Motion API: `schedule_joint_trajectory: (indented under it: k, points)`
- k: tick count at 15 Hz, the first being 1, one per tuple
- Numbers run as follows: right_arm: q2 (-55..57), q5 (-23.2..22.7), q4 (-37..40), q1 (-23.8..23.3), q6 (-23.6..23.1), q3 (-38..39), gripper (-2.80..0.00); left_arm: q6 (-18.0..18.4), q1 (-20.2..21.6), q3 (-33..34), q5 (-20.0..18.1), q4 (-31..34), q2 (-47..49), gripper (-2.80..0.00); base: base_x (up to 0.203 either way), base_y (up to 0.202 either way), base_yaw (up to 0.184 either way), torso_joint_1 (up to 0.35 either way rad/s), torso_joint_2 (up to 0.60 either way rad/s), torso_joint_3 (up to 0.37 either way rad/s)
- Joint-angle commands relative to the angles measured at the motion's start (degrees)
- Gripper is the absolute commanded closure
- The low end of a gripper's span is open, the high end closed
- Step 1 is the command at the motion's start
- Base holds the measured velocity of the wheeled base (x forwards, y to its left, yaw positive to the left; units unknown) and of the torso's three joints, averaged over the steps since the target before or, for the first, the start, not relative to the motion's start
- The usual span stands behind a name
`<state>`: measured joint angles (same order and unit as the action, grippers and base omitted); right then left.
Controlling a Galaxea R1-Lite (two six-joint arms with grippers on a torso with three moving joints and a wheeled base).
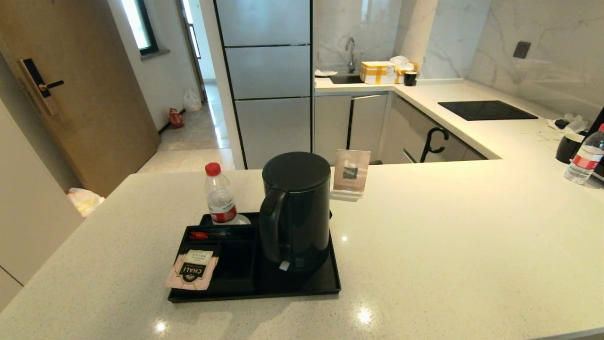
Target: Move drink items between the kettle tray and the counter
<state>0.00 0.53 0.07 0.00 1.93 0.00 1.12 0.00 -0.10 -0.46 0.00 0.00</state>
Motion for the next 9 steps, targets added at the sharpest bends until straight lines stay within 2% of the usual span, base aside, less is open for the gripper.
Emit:
schedule_joint_trajectory:
  k: [1,9]
  points:
    - [0.1,0.0,0.0,0.0,0.2,0.0,0.00,0.0,0.0,0.0,0.0,0.0,0.1,0.00,0.000,0.000,0.000,0.000,0.00,0.000]
    - [0.1,0.1,-0.2,0.0,0.8,0.0,0.00,0.0,0.0,0.0,0.0,0.0,0.1,0.00,0.000,0.000,0.000,0.000,0.00,0.000]
